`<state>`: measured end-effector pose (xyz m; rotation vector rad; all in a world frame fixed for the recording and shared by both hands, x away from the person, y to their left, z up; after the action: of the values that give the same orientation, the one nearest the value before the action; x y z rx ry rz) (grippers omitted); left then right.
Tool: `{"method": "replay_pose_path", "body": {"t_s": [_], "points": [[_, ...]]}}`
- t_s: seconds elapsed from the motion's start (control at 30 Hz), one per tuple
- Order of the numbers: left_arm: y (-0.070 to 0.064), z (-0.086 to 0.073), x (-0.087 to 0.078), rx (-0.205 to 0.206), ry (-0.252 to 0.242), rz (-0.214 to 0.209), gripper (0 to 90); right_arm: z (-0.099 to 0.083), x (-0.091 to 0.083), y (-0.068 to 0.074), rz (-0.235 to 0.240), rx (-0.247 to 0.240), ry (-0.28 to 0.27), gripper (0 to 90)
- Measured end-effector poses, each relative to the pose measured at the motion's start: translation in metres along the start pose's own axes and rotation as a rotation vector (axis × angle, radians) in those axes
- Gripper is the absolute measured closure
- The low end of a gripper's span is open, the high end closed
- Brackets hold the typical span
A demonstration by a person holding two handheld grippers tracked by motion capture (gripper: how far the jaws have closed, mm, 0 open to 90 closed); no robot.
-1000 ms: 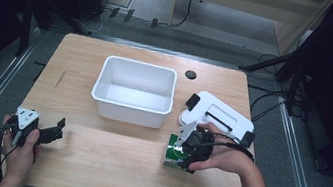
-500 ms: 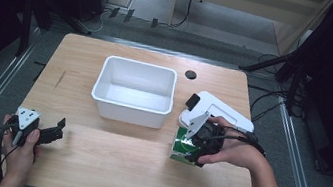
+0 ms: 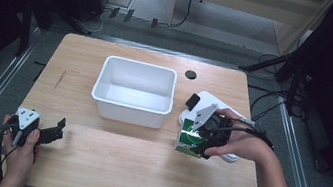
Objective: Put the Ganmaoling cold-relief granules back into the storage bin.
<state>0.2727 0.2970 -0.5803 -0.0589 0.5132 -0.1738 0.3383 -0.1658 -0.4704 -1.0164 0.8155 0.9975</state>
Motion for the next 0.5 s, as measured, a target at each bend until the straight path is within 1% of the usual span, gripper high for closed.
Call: {"method": "replay_pose_path", "body": {"t_s": [0.1,0.23,0.37,0.47,0.5], "points": [[0.000,0.000,0.000,0.000,0.001,-0.001,0.0,0.001,-0.005,-0.006,-0.001,0.010,-0.001,16.6],[0.000,0.000,0.000,0.001,0.003,-0.001,0.0,0.003,-0.010,-0.016,-0.013,0.009,-0.004,16.5],[0.000,0.000,0.000,0.001,-0.001,0.000,0.0,0.005,-0.015,-0.025,-0.022,0.019,-0.009,16.5],[0.000,0.000,0.000,0.000,-0.003,0.000,0.0,0.007,-0.017,-0.030,-0.022,0.016,-0.006,16.6],[0.000,0.000,0.000,0.000,-0.002,0.000,0.0,0.008,-0.019,-0.031,-0.013,0.021,0.001,16.5]]}}
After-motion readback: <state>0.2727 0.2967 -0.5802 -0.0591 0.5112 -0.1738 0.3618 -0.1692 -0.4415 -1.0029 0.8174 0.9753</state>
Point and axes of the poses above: each handheld gripper's, and its own axes: x roughly forward along the jaws, z roughly out of its top, y roughly to its left, the point moved 6 cm from there along x, roughly forward along the jaws, and after that the axes turned 10 degrees about -z, right-handed, at the moved point
